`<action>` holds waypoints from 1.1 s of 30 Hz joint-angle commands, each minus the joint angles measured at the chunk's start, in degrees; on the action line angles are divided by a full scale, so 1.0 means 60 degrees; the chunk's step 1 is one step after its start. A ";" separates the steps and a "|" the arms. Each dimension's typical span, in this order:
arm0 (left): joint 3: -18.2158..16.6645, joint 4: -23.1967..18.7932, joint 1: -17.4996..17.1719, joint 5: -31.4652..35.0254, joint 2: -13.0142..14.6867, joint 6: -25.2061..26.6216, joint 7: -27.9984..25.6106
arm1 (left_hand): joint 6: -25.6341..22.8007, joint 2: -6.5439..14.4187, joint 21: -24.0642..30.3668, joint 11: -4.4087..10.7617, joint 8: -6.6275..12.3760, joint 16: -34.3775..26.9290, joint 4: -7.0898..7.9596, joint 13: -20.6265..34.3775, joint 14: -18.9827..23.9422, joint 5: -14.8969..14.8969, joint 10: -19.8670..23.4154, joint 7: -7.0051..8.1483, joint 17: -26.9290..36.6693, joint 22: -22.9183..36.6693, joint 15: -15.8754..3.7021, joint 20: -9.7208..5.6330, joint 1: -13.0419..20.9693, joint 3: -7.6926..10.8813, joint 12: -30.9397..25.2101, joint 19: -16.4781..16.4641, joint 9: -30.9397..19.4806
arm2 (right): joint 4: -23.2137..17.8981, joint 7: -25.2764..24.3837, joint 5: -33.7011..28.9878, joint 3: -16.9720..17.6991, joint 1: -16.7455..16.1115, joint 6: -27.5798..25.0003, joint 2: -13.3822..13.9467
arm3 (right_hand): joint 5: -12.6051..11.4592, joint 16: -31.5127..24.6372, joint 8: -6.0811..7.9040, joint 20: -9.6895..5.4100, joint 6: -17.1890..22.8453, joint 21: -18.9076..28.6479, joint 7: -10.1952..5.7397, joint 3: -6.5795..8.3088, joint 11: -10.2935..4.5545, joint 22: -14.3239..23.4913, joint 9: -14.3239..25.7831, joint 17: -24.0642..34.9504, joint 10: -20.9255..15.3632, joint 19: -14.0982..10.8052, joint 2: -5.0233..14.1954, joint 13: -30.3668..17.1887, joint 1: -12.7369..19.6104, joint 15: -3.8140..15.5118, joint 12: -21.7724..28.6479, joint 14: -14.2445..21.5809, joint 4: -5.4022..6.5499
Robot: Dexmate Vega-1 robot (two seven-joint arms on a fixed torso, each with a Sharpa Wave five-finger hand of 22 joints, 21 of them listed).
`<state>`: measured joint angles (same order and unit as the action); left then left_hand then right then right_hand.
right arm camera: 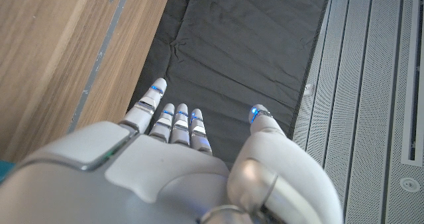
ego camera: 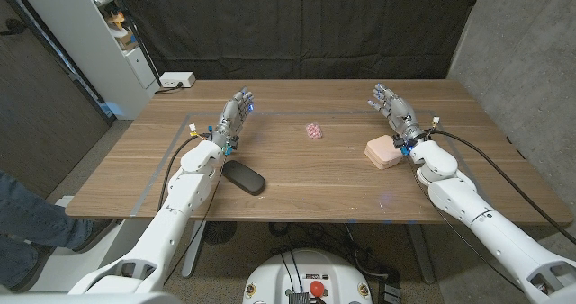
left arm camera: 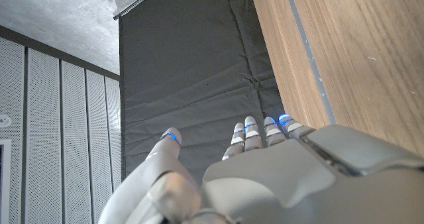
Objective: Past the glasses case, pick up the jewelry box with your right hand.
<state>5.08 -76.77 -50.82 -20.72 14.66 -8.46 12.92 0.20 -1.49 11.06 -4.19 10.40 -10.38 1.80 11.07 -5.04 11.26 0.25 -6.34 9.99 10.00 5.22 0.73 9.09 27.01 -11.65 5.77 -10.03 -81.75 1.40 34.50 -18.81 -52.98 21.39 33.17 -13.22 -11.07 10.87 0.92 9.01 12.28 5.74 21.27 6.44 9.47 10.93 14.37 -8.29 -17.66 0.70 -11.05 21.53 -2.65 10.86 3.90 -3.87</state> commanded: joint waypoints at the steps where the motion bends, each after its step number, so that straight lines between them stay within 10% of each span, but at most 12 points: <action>1: 0.0001 -0.0194 -0.0090 0.0030 0.0008 0.0049 -0.0067 | 0.0007 0.0042 0.0027 -0.0065 0.0041 -0.0040 -0.0074 0.0010 -0.0003 -0.0013 -0.0022 -0.0097 0.0056 0.0036 0.0046 0.0034 0.0060 0.0014 -0.0055 0.0066 -0.0016 | -0.0163 0.0115 0.0059 0.0153 -0.0185 0.0244 0.0143 | -0.0023 -0.0062 0.0076 0.0036 0.0095 -0.0017 -0.0034 0.0025 -0.0035 0.0037 0.0015 -0.0007 -0.0075 0.0017 -0.0016 -0.0028 0.0100 -0.0014 0.0071 0.0016 -0.0060; 33: 0.0129 -0.0729 -0.0405 0.0012 0.0163 0.0195 -0.0152 | 0.0003 0.0104 0.0027 -0.0076 0.0041 -0.0048 -0.0155 0.0010 0.0001 -0.0024 -0.0029 -0.0109 0.0056 0.0037 0.0057 0.0078 0.0079 -0.0023 -0.0058 0.0081 -0.0017 | -0.0948 -0.0137 -0.0370 0.0690 -0.1011 0.0679 0.0868 | -0.0019 -0.0062 0.0077 0.0037 0.0111 -0.0118 -0.0101 -0.0009 -0.0057 0.0039 0.0011 -0.0072 -0.0030 0.0110 -0.0002 -0.0023 0.0124 -0.0012 0.0059 -0.0015 -0.0114</action>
<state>5.66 -80.21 -52.72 -20.56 15.19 -7.71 12.06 0.20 -1.26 11.06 -4.18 10.40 -10.38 1.24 11.07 -5.03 11.25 0.25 -6.34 10.12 10.00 5.22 1.05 9.31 26.78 -11.65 6.08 -10.03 -86.04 1.27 33.45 -15.56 -57.63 24.61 37.13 -13.21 -11.07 10.87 0.92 9.32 11.62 5.42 21.03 6.44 9.47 10.94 13.83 -8.29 -17.23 0.70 -11.04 21.52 -2.65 10.86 3.90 -4.10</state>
